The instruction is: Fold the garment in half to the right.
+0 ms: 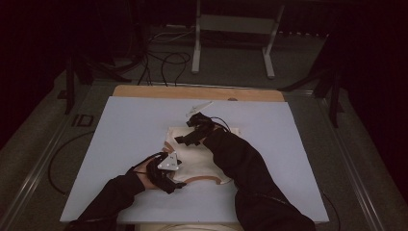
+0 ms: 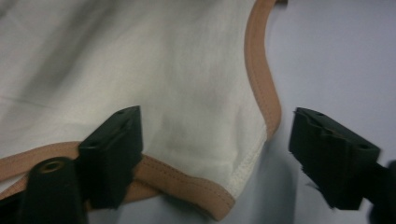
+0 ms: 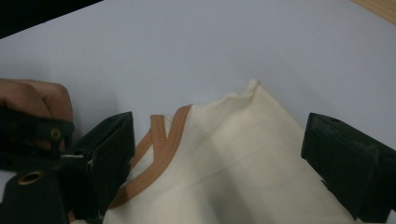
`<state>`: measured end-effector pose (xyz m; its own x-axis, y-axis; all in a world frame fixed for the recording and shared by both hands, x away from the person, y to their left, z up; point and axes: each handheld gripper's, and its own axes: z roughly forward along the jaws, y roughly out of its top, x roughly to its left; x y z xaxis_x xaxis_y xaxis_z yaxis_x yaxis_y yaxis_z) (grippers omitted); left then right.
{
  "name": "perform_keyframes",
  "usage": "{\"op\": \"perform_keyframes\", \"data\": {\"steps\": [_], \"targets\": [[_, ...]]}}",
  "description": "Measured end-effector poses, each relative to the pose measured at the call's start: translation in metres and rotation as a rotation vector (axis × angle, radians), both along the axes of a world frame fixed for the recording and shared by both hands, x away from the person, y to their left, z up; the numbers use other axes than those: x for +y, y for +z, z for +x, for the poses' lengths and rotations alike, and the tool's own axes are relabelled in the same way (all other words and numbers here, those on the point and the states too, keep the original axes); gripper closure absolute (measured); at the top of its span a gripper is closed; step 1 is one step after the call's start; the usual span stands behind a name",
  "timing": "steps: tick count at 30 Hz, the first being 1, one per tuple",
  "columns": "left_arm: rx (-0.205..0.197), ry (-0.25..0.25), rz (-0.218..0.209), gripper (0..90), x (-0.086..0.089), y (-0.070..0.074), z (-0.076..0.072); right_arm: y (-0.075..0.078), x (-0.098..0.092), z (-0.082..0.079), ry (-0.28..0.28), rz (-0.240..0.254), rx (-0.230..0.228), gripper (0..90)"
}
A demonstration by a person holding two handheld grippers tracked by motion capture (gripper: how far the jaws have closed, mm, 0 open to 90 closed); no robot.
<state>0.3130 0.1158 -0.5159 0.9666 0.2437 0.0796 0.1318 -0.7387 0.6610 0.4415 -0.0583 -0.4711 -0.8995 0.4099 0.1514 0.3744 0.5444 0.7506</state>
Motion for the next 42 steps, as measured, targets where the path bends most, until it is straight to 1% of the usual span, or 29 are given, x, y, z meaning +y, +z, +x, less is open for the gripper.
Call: {"op": "perform_keyframes", "data": {"steps": [1,2,4,5,6,9,10,11,13,14,16,17,18,21,22,23,24,26,28,31,33,34,36,38,40,41,42], "targets": [[0.003,-0.003,0.010,19.3,-0.001,-0.002,-0.001,0.000,0.001,0.000,0.000,-0.002,0.001,9.6],[0.002,-0.004,0.004,20.3,-0.001,-0.002,-0.001,-0.001,0.002,0.000,0.001,-0.005,0.000,9.6],[-0.014,-0.001,0.005,23.4,0.000,-0.001,-0.001,-0.001,0.003,0.001,0.008,-0.003,-0.001,9.6],[-0.019,0.008,0.000,25.5,0.000,-0.002,0.000,-0.001,0.003,0.000,0.006,-0.006,0.001,9.7],[-0.020,0.007,0.006,25.9,0.000,-0.002,0.001,-0.001,0.003,0.001,0.005,-0.009,0.002,9.6],[-0.022,0.019,-0.002,30.0,-0.002,-0.002,0.003,-0.002,0.004,0.002,0.002,-0.008,0.002,9.7],[-0.031,0.022,0.001,32.4,-0.002,-0.002,0.003,-0.002,0.004,0.002,0.002,-0.007,0.003,9.7],[-0.045,0.039,0.001,34.7,-0.003,-0.001,0.003,-0.002,0.004,0.002,0.002,-0.007,0.004,9.7],[-0.062,0.050,0.000,44.4,-0.003,-0.001,0.003,-0.001,0.004,0.002,0.002,-0.005,0.001,9.7],[-0.065,0.059,-0.007,47.6,-0.004,-0.002,0.004,0.000,0.004,0.002,0.000,-0.005,-0.001,9.8],[-0.067,0.055,-0.005,57.9,-0.003,-0.002,0.005,0.001,0.005,0.001,-0.001,0.003,0.006,9.8],[-0.065,0.056,-0.006,61.7,-0.003,-0.002,0.006,0.001,0.005,0.001,-0.002,0.004,0.002,9.8],[-0.066,0.053,-0.007,67.6,-0.004,-0.002,0.006,0.002,0.005,0.002,-0.004,0.008,-0.002,9.8],[-0.070,0.055,-0.011,76.8,-0.006,-0.002,0.005,0.004,0.006,0.003,-0.009,0.009,-0.001,9.8],[-0.072,0.056,-0.012,78.3,-0.006,-0.003,0.005,0.005,0.006,0.004,-0.011,0.007,-0.001,9.8],[-0.063,0.059,-0.017,79.5,-0.006,-0.003,0.005,0.005,0.007,0.004,-0.022,0.005,0.003,9.8],[-0.060,0.060,-0.016,80.4,-0.005,-0.003,0.006,0.006,0.008,0.005,-0.024,0.008,-0.002,9.8],[-0.046,0.065,-0.028,81.7,-0.004,-0.004,0.007,0.008,0.010,0.006,-0.025,0.012,0.002,9.8],[-0.045,0.061,-0.023,82.9,-0.005,-0.003,0.008,0.010,0.014,0.007,-0.028,0.011,0.003,9.8],[-0.044,0.060,-0.022,83.5,-0.005,-0.003,0.008,0.012,0.020,0.011,-0.021,-0.008,-0.002,9.8],[-0.040,0.058,-0.027,83.7,-0.004,-0.004,0.008,0.013,0.026,0.014,-0.030,-0.017,0.013,9.8],[-0.038,0.054,-0.030,83.8,-0.004,-0.004,0.009,0.013,0.028,0.016,-0.027,-0.017,0.011,9.8],[-0.039,0.046,-0.033,83.8,-0.003,-0.004,0.010,0.012,0.033,0.020,-0.025,-0.016,0.019,9.8],[-0.043,0.040,-0.036,84.0,-0.003,-0.005,0.010,0.011,0.038,0.023,-0.037,-0.031,0.016,9.8],[-0.049,0.036,-0.036,84.0,-0.003,-0.005,0.010,0.007,0.042,0.027,-0.039,-0.036,0.016,9.8],[-0.049,0.037,-0.039,84.0,-0.003,-0.005,0.009,0.005,0.044,0.029,-0.037,-0.052,0.013,9.8],[-0.051,0.034,-0.039,84.0,-0.002,-0.005,0.009,0.002,0.046,0.030,-0.031,-0.055,0.021,9.8]]}}
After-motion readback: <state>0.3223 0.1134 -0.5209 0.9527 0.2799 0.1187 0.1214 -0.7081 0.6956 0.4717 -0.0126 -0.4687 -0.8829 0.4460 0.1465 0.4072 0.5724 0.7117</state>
